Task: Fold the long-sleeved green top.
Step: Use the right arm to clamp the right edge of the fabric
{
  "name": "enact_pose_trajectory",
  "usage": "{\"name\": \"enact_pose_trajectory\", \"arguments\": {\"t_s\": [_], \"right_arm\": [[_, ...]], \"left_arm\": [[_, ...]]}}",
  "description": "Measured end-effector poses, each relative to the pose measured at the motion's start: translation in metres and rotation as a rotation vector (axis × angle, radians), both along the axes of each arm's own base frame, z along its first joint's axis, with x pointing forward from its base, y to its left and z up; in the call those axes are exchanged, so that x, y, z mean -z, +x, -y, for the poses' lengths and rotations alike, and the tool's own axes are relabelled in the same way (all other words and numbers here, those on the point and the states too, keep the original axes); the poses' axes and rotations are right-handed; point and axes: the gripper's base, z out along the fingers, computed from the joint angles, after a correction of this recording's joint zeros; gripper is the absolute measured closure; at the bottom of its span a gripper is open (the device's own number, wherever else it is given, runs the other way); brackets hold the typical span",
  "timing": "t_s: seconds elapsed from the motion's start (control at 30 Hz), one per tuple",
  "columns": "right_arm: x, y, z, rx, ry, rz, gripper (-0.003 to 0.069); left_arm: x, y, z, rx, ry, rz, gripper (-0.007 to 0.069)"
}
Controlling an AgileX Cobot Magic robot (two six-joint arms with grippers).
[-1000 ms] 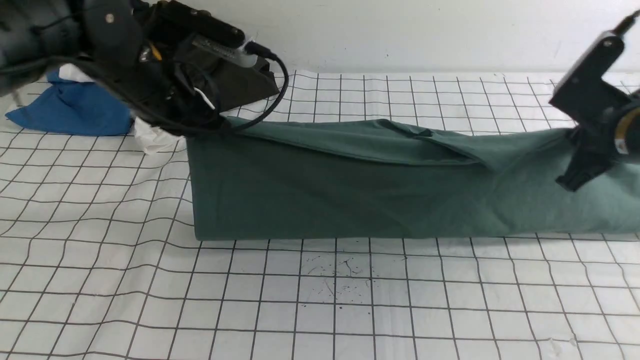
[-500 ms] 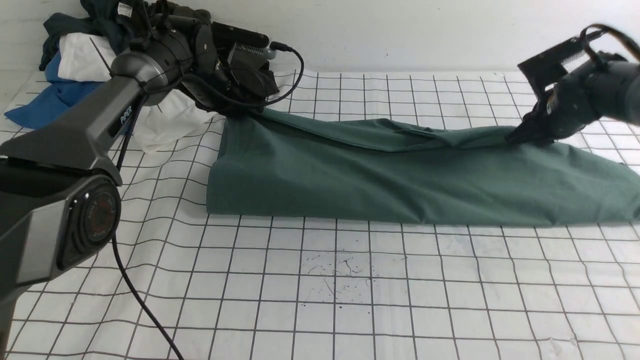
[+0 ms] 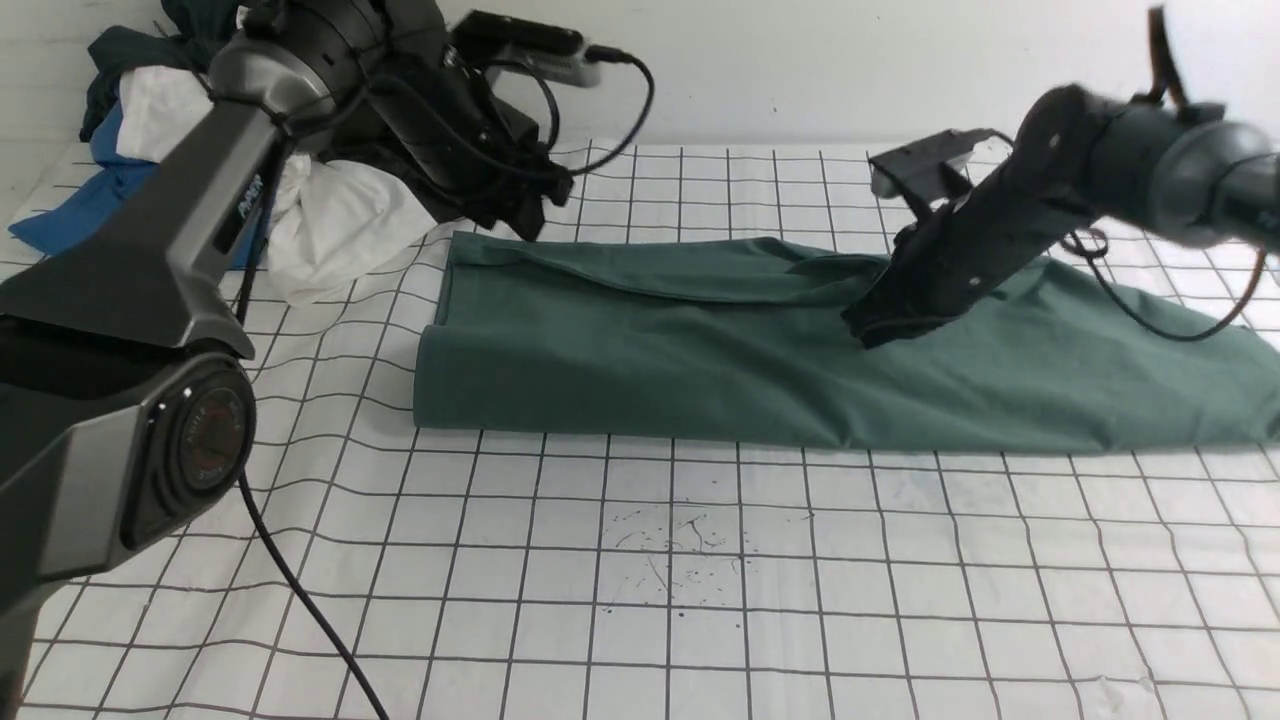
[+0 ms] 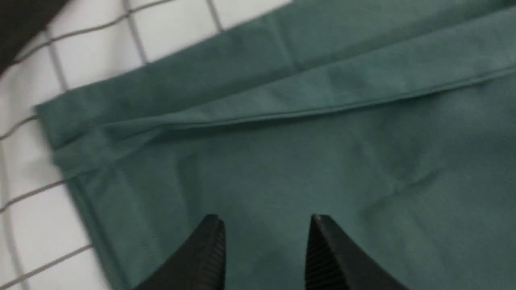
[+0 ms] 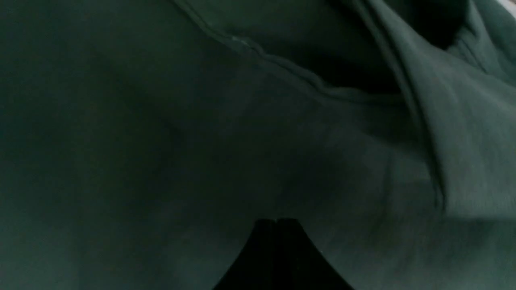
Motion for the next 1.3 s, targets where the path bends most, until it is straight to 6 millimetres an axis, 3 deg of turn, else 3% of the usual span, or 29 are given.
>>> {"name": "enact_pose_trajectory", "arguments": {"t_s": [0.07,0.1,0.17,0.27,0.33,0.47,0.57,0.63,0.7,0.77,0.8,0.87,0.9,0.93,1.0,1.03,1.07,1.17,1.3], "right_arm": [[0.013,0.015,0.003,0.043,-0.021,0.135,0.0671],[0.013,0.017,0.004,0.049,-0.022,0.151,0.0671],[0.011,0.032,0.008,0.115,-0.035,0.343,0.0671],[-0.004,0.043,0.014,0.24,0.045,0.478,0.0671],[-0.025,0.049,0.019,0.316,0.121,0.516,0.0671],[-0.058,0.047,0.03,0.311,0.117,0.445,0.0671],[-0.102,0.027,0.058,0.273,0.002,0.26,0.0671],[-0.114,0.017,0.072,0.274,-0.047,0.191,0.0671],[-0.129,-0.005,0.108,0.312,-0.128,0.038,0.0671],[-0.129,-0.011,0.124,0.339,-0.144,-0.008,0.0671],[-0.126,-0.015,0.147,0.389,-0.146,-0.056,0.0671],[-0.108,-0.022,0.18,0.472,-0.117,-0.132,0.0671],[-0.105,-0.023,0.185,0.485,-0.107,-0.142,0.0671],[-0.084,-0.032,0.202,0.526,-0.073,-0.221,0.0671],[-0.063,-0.042,0.214,0.549,-0.046,-0.301,0.0671],[-0.061,-0.044,0.216,0.552,-0.046,-0.309,0.0671],[-0.046,-0.051,0.224,0.564,-0.037,-0.358,0.0671],[-0.028,-0.056,0.237,0.613,-0.041,-0.335,0.0671],[-0.033,-0.054,0.253,0.7,-0.074,-0.271,0.0671]], "left_arm": [[0.008,-0.005,0.015,0.052,-0.003,-0.024,0.0455],[0.009,-0.005,0.016,0.056,-0.005,-0.027,0.0461],[0.012,-0.008,0.026,0.082,-0.005,-0.037,0.0526],[0.013,-0.01,0.031,0.096,-0.003,-0.037,0.0579],[0.012,-0.011,0.032,0.098,0.0,-0.035,0.0604],[0.007,-0.011,0.03,0.089,0.018,-0.023,0.0613],[-0.013,-0.016,0.027,0.07,0.02,0.009,0.0613],[-0.02,-0.017,0.026,0.068,0.016,0.022,0.0613],[-0.031,-0.021,0.025,0.063,0.01,0.035,0.0613],[-0.03,-0.023,0.024,0.062,0.012,0.023,0.0613],[-0.025,-0.026,0.022,0.058,0.019,-0.008,0.0613],[-0.008,-0.031,0.017,0.047,0.038,-0.082,0.0613],[0.001,-0.033,0.016,0.047,0.047,-0.115,0.0613],[0.02,-0.04,0.011,0.054,0.072,-0.181,0.0613],[0.051,-0.05,0.003,0.072,0.111,-0.284,0.0613],[0.053,-0.051,0.002,0.071,0.113,-0.294,0.0613],[0.076,-0.06,-0.005,0.07,0.135,-0.371,0.0613],[0.079,-0.068,-0.015,0.039,0.114,-0.389,0.0613],[0.071,-0.072,-0.022,0.026,0.098,-0.386,0.0613]]}}
